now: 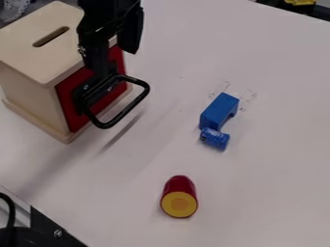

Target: Oppen the drawer

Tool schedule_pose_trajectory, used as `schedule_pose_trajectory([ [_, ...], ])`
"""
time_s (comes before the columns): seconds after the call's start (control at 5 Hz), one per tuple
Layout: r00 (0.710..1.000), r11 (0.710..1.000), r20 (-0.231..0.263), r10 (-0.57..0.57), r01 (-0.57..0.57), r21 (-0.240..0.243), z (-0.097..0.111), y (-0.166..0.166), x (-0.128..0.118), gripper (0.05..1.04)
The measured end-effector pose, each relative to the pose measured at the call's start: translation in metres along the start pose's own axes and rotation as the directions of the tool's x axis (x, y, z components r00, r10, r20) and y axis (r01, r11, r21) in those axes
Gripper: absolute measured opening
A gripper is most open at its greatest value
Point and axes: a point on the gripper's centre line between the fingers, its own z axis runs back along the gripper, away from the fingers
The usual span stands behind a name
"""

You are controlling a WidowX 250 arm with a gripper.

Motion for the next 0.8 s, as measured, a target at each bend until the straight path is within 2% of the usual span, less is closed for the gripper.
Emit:
schedule_pose_trajectory([
  [0.2, 1.000, 1.000, -0.010, -0.002, 0.003, 0.025, -0.0062, 0.0033, -0.0027, 0.999],
  [0.4, 0.992, 0.992, -0.062, -0.113, 0.110, -0.056, -0.0005, 0.0024, -0.0073, 1.000],
  [0.6, 0.979, 0.979, -0.076, -0.190, 0.183, -0.088, -0.0014, 0.0071, -0.0058, 0.999],
  [0.8, 0.937, 0.933, -0.056, -0.344, 0.335, -0.130, -0.0019, 0.0118, -0.0084, 0.999],
])
